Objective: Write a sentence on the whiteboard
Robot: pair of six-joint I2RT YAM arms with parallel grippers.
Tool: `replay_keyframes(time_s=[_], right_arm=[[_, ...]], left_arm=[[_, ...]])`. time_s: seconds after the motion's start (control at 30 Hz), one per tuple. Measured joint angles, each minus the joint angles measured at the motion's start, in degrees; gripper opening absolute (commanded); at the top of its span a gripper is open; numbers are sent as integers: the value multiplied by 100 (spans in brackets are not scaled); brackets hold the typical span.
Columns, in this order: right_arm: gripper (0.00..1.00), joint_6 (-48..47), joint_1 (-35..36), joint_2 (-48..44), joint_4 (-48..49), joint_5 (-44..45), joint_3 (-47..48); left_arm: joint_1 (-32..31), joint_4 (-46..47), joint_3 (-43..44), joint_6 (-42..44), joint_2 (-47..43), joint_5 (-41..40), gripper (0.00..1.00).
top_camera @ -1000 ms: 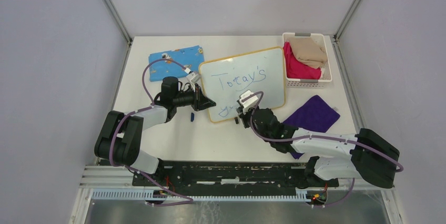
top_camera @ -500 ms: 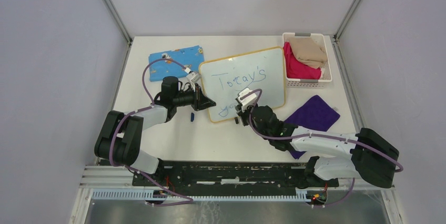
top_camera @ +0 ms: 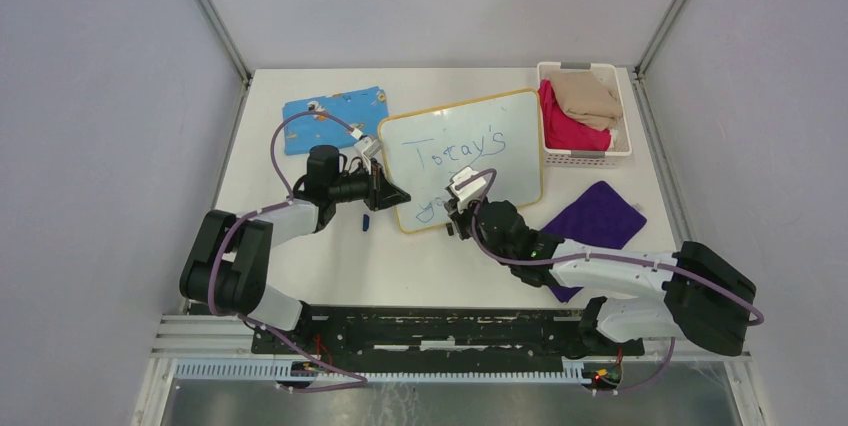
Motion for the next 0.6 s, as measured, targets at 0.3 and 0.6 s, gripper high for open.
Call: replay_keyframes(time_s=[0.3,0.6], right_arm=[[0,136,26,-20,46,-122,-262],[0,120,-13,-542,-83,66,-466]], left_arm=[[0,0,9,2,11,-2,19],[-7,-4,20,2,11,22,19]])
